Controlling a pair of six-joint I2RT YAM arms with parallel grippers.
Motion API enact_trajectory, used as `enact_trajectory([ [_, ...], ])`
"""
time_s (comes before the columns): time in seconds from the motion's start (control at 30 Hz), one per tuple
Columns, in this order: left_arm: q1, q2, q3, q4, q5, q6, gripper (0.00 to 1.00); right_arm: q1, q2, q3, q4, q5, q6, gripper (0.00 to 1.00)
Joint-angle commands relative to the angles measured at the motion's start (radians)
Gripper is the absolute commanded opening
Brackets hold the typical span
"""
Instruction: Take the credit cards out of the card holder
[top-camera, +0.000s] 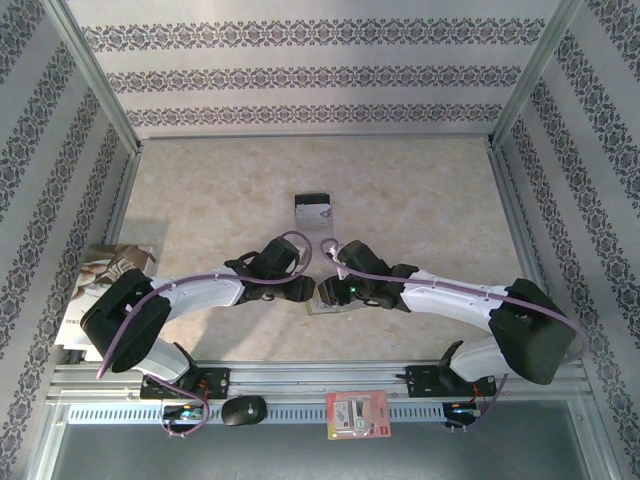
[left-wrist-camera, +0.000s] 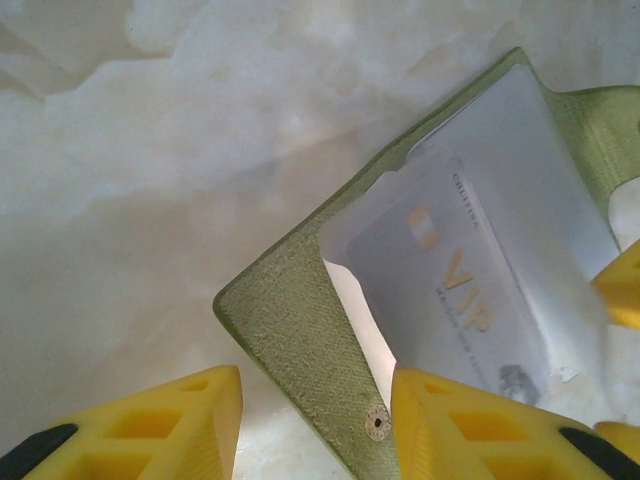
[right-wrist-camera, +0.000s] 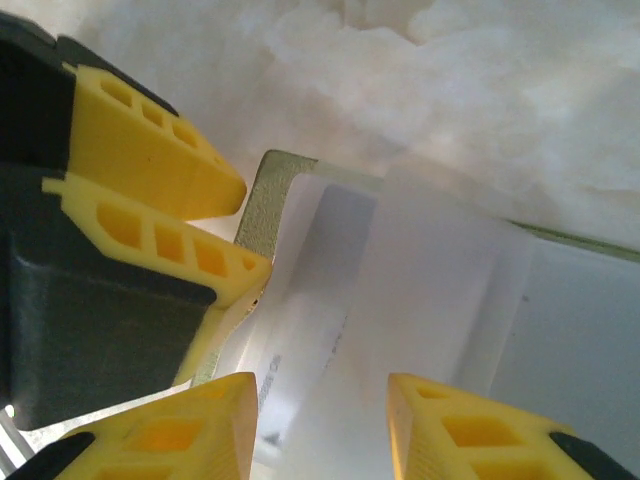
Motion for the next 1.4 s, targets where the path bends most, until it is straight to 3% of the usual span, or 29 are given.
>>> enact_trajectory([
  [0.0, -0.016, -0.015, -0.003, 0.024, 0.003, -0.012, 0.43, 0.003, 0.01, 0.023, -0.039, 0.102, -0.026, 0.41],
  [0.2, -0.016, -0.023, -0.007, 0.017, 0.004, -0.005, 0.43, 0.009, 0.064, 0.047, -0.066, 0.111, -0.04, 0.42],
  [0.37, -0.014, -0.027, -0.012, 0.012, -0.011, 0.0, 0.43, 0.0, 0.049, 0.037, -0.109, 0.236, -0.018, 0.31],
  [0.47, -0.01, -0.03, -0.021, 0.013, -0.013, 0.001, 0.43, -0.027, 0.022, 0.002, -0.12, 0.3, -0.005, 0.3],
  [0.8, 0.006, 0.003, -0.033, 0.028, -0.007, 0.009, 0.43, -0.044, 0.054, -0.069, -0.145, 0.456, 0.044, 0.35],
  [0.93, 0.014, -0.005, -0.044, 0.032, -0.003, 0.009, 0.43, -0.048, -0.06, -0.069, -0.166, 0.476, 0.04, 0.38],
  [1.0, 0.017, -0.008, -0.045, 0.033, -0.002, 0.009, 0.43, -0.045, -0.145, -0.067, -0.152, 0.443, 0.012, 0.37],
  [1.1, 0.017, -0.007, -0.047, 0.038, 0.004, 0.009, 0.43, -0.033, -0.228, -0.05, -0.083, 0.295, -0.029, 0.33],
  [1.23, 0.017, -0.008, -0.051, 0.045, 0.003, 0.006, 0.43, -0.039, -0.11, 0.029, -0.004, -0.033, -0.02, 0.29],
  [1.37, 0.017, -0.014, -0.053, 0.039, 0.001, 0.007, 0.43, -0.017, 0.024, 0.088, 0.017, -0.128, -0.008, 0.27],
])
